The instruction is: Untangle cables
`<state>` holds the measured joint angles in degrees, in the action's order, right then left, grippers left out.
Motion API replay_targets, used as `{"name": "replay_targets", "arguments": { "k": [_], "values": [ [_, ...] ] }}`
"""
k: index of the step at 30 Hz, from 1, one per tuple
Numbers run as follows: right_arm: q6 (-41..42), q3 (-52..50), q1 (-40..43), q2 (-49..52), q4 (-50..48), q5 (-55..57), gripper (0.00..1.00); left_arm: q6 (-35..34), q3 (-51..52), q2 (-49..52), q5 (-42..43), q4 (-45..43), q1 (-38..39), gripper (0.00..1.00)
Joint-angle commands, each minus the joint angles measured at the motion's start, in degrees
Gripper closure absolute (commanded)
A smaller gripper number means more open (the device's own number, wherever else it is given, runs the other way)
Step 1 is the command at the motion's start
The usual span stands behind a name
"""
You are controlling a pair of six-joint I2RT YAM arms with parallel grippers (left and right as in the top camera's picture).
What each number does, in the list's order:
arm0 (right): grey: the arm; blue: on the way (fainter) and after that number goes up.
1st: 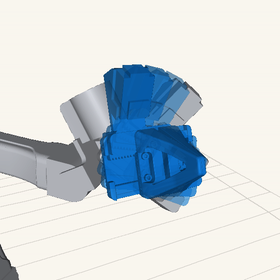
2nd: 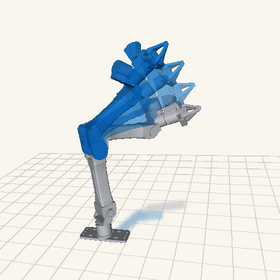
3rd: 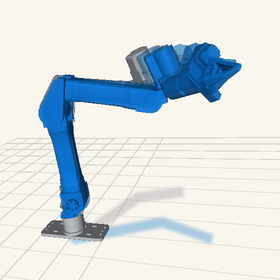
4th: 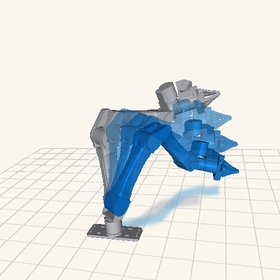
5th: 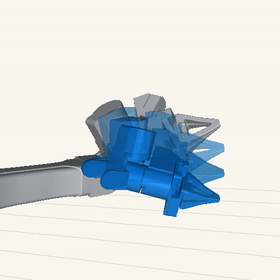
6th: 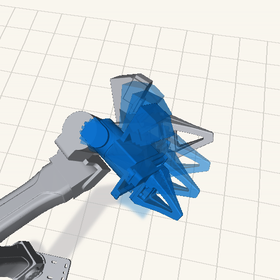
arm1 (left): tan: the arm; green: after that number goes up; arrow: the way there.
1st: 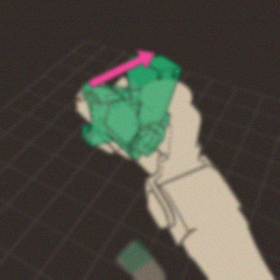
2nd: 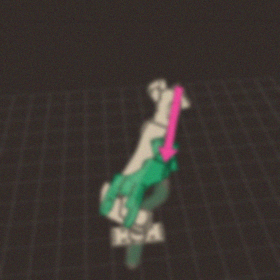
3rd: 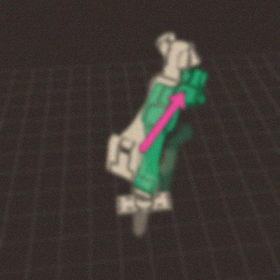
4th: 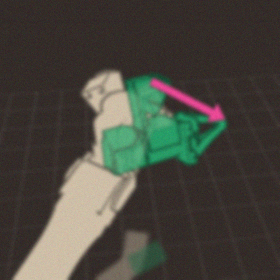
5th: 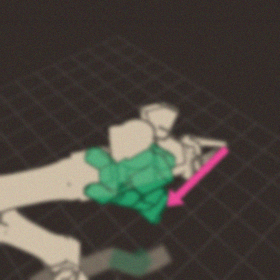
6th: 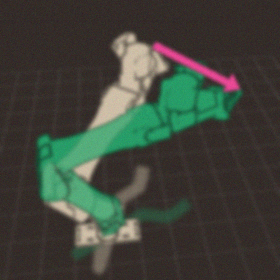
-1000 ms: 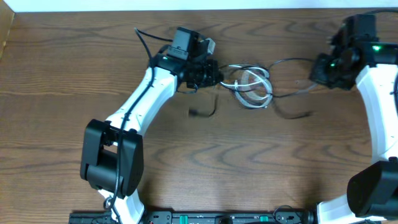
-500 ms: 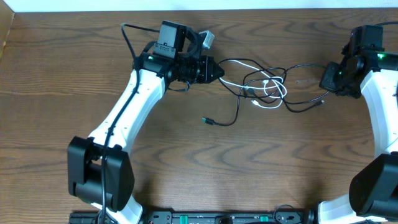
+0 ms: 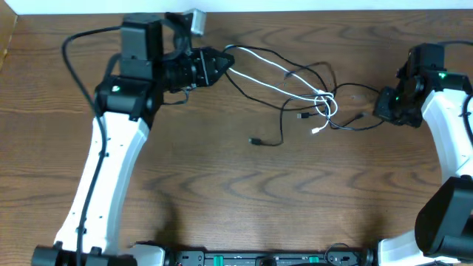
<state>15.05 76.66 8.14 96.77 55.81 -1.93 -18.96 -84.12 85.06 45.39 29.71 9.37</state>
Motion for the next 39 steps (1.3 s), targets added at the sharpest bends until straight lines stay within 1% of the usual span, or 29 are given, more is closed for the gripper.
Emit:
{"name": "replay_targets", "arguments": {
  "k": [1,9,13,14,15,17,18,19,21,26,28,30,32,34,35,36,39],
  "values": [
    [0.81,-3.32,0.94,-0.37,-1.90,1.36,0.99,-2.82,-0.50,-3.78,0.70,-0.44,-2.78,0.92],
    [1.66,-11.89,1.25,-0.31,-8.61,1.36,0.99,-4.46,-0.50,-7.15,0.94,0.07,-7.52,0.93],
    [1.68,-14.80,2.08,-0.22,-11.02,1.33,0.99,-4.50,-0.48,-7.13,2.19,1.14,-7.74,0.93],
    [1.95,-15.91,2.40,-0.11,-12.04,1.31,0.98,-4.48,-0.48,-7.13,2.16,1.14,-7.74,0.93],
    [2.08,-16.37,2.45,-0.11,-12.44,1.36,0.95,-4.48,-0.48,-7.13,2.16,1.09,-7.74,0.93],
    [2.05,-16.90,2.45,-0.11,-12.76,1.33,0.78,-4.50,-0.48,-7.10,1.99,1.14,-7.74,0.93],
    [0.74,-16.92,2.43,-0.11,-12.87,0.33,0.65,-4.50,-0.48,-7.10,2.01,1.57,-7.74,0.93],
    [-2.12,-16.87,2.43,-0.11,-13.18,-2.05,0.59,-4.48,-0.48,-7.08,1.99,2.69,-7.52,0.93],
    [-6.69,-16.33,2.40,-0.11,-13.22,-8.33,0.51,-4.37,-0.48,-6.78,1.97,5.40,-6.51,0.93],
    [-14.12,-13.40,2.12,-0.37,-12.70,-28.11,0.42,-2.56,-0.48,-3.43,1.51,8.90,-1.86,0.92],
    [-14.32,-11.89,1.18,-0.76,-12.04,-29.35,0.40,-2.58,-0.48,-0.48,0.26,9.66,0.07,0.93],
    [-14.82,-10.56,-0.22,-1.07,-10.95,-29.40,0.39,-2.54,-0.48,2.91,-4.68,11.80,1.62,0.93],
    [-16.26,-9.70,-2.86,-1.40,-11.32,-31.76,0.40,-1.36,-0.48,6.84,-9.79,13.86,2.25,0.93],
    [-15.69,-9.68,-5.46,-1.40,-13.38,-33.18,0.43,-0.02,-0.48,9.35,-10.29,14.23,2.16,0.93],
    [-14.40,-9.68,-6.93,-1.36,-14.69,-33.31,0.44,0.07,-0.48,10.80,-10.32,14.38,1.90,0.93],
    [-11.19,-9.68,-9.38,-1.36,-17.05,-33.14,0.46,0.04,-0.48,12.24,-10.29,14.53,1.68,0.93],
    [-2.80,-9.70,-15.63,-0.98,-24.22,-31.76,0.47,0.07,-0.48,14.69,-10.34,15.28,1.53,0.92]
  ]
}}
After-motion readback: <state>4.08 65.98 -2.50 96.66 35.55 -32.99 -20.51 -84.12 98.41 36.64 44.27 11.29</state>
